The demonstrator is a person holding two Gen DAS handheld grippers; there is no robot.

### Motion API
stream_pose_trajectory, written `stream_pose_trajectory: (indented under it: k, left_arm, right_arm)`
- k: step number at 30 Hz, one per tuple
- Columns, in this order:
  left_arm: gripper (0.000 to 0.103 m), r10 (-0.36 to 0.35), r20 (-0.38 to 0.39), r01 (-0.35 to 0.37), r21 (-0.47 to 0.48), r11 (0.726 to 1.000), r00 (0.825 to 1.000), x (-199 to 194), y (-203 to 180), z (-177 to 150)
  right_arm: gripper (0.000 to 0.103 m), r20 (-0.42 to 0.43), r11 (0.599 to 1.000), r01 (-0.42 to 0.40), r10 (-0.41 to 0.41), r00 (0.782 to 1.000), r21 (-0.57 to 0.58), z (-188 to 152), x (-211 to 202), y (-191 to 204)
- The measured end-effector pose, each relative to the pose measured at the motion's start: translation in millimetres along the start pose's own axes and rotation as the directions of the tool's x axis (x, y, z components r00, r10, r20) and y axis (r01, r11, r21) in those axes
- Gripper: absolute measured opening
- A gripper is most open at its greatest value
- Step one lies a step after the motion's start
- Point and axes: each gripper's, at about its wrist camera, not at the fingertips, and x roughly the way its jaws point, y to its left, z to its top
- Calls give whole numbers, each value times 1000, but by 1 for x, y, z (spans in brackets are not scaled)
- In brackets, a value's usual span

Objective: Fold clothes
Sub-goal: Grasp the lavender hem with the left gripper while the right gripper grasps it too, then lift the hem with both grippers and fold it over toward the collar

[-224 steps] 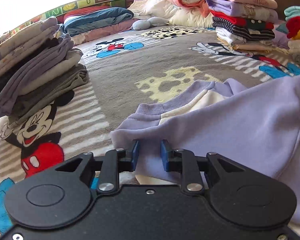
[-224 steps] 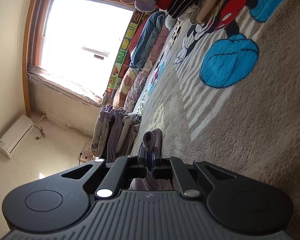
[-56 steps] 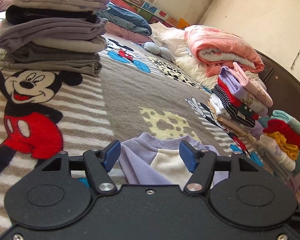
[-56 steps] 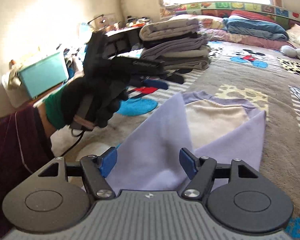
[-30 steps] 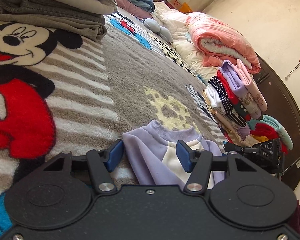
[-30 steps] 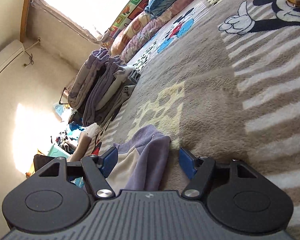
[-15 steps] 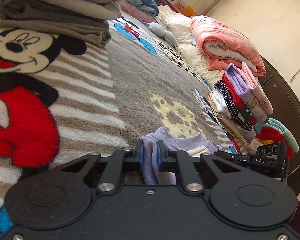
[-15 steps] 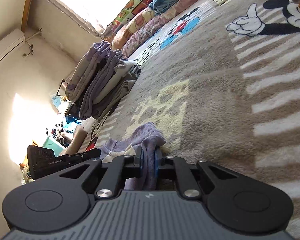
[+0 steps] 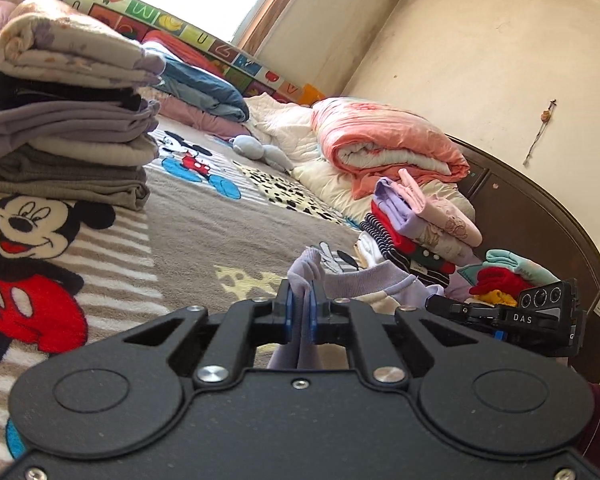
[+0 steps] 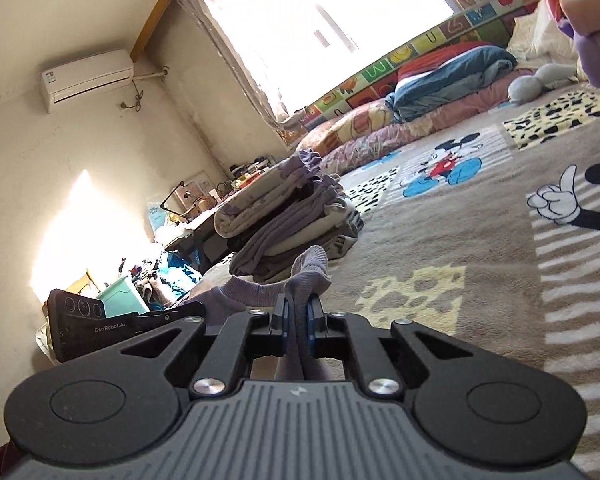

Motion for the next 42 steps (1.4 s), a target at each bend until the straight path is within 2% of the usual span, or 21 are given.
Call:
stream_pose_trajectory:
  k: [7, 11, 14, 18, 24, 27, 29, 33, 35, 37, 38, 40, 42]
  left_arm:
    - [5, -28, 50, 22, 106, 994, 998, -57, -51, -26]
    - [5, -8, 62, -5, 202, 979, 998, -90, -79, -52]
    - [5, 8, 65, -24, 239, 971, 998, -114, -95, -72]
    - [5, 29, 48, -41, 274, 961, 998, -138, -109, -96]
    - [5, 68, -13, -60, 331, 942, 998, -158, -126, -131]
    - [5, 89, -50, -63, 378, 924, 995, -160, -132, -144]
    - [5, 96, -68, -60, 408, 911, 993, -160, -137, -151]
    - [5, 126, -118, -51, 496, 867, 985, -157, -147, -165]
    - [8, 135, -167, -23, 543, 839, 977, -154, -152, -173]
    - [19, 142, -233, 16, 567, 824, 962, -154, -154, -181]
    - [20, 148, -246, 20, 571, 821, 958, -157, -154, -182]
    - [20, 87, -250, 61, 529, 847, 964, -168, -152, -175]
    - [30, 33, -231, 87, 490, 867, 972, -179, -150, -168]
  right_arm:
    - [11, 57, 996, -2, 7, 998, -87, -23, -55, 44]
    - [11, 76, 994, 7, 1, 997, -111, -43, -83, 63]
    - [11, 85, 992, 20, -9, 996, -122, -58, -101, 73]
    - [11, 81, 990, 23, -11, 997, -139, -77, -120, 87]
    - [11, 15, 968, 36, -33, 999, -249, -110, -142, 112]
    - [11, -32, 943, 55, -70, 997, -328, -128, -150, 120]
    - [11, -69, 905, 69, -108, 992, -420, -139, -152, 126]
    - [17, -140, 833, 78, -183, 973, -548, -155, -149, 140]
    - [22, -178, 801, 78, -225, 958, -593, -162, -149, 144]
    - [27, -214, 782, 66, -250, 944, -620, -168, -155, 148]
    - [29, -228, 777, 60, -257, 939, -627, -170, -160, 150]
    - [32, -247, 781, 50, -256, 935, -622, -172, -172, 152]
    - [36, -236, 805, 52, -235, 943, -591, -169, -186, 150]
